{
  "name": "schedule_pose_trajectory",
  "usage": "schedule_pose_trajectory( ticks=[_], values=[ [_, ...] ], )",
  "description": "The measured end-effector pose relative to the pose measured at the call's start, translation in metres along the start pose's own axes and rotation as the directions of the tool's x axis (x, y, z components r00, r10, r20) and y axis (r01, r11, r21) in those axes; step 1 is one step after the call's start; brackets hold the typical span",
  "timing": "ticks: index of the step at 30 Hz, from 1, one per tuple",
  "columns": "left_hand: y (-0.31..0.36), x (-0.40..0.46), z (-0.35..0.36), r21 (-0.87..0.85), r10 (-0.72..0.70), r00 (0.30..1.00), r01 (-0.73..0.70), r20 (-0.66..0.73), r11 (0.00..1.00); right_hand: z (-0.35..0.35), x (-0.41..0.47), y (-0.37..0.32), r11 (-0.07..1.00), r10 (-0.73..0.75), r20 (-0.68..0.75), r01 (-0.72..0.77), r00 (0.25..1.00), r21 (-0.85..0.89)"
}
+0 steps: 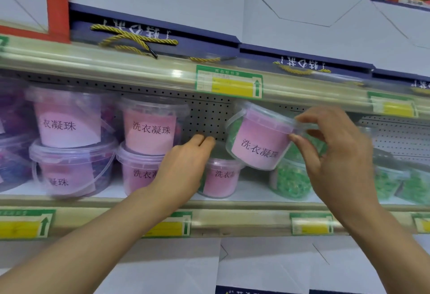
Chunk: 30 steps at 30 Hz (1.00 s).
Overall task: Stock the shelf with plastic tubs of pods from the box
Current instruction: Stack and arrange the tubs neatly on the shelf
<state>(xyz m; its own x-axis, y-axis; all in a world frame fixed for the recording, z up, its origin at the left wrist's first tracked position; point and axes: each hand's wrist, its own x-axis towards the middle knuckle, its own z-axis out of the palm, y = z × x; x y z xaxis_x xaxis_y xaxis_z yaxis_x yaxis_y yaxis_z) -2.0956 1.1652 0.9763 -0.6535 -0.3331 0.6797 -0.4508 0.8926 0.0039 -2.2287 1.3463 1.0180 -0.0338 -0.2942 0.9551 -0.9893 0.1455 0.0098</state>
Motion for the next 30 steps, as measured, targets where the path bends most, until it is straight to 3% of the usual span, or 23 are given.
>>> schedule_pose_trajectory(
  ticks=[4, 7, 11, 14, 17, 21, 25, 30],
  values=[
    [-0.001, -0.005, 0.001, -0.082, -0.001, 1.0, 0.003, 0.021, 0.997, 0.028, 0.0, 0.004, 0.998, -0.048, 0.042, 0.046, 0.998, 0.053],
    [0.002, -0.015, -0.005, -0.164, -0.066, 0.998, 0.063, -0.018, 0.984, 0.043, 0.005, 0.006, 0.998, -0.004, 0.067, -0.001, 0.998, 0.07],
    [0.01, -0.028, -0.014, -0.352, -0.172, 0.983, 0.14, -0.06, 0.925, 0.046, -0.004, -0.007, 0.965, 0.256, 0.144, -0.262, 0.956, 0.027],
    [0.015, -0.031, -0.013, -0.404, -0.195, 0.981, 0.186, 0.019, 0.896, 0.051, -0.011, -0.014, 0.774, 0.417, 0.418, -0.556, 0.807, 0.302],
    [0.018, -0.031, -0.013, -0.417, -0.203, 0.976, 0.215, 0.072, 0.883, 0.064, -0.007, -0.004, 0.563, 0.479, 0.536, -0.711, 0.696, 0.421],
    [0.015, -0.031, -0.014, -0.43, -0.205, 0.973, 0.23, 0.105, 0.873, 0.08, -0.007, -0.004, 0.524, 0.488, 0.565, -0.741, 0.665, 0.419],
    [0.011, -0.033, -0.014, -0.427, -0.165, 0.98, 0.197, 0.111, 0.883, 0.084, -0.013, -0.014, 0.64, 0.512, 0.486, -0.692, 0.709, 0.335],
    [0.015, -0.041, -0.014, -0.374, -0.117, 0.99, 0.136, 0.073, 0.917, 0.079, -0.025, -0.008, 0.578, 0.53, 0.52, -0.734, 0.67, 0.356]
  ],
)
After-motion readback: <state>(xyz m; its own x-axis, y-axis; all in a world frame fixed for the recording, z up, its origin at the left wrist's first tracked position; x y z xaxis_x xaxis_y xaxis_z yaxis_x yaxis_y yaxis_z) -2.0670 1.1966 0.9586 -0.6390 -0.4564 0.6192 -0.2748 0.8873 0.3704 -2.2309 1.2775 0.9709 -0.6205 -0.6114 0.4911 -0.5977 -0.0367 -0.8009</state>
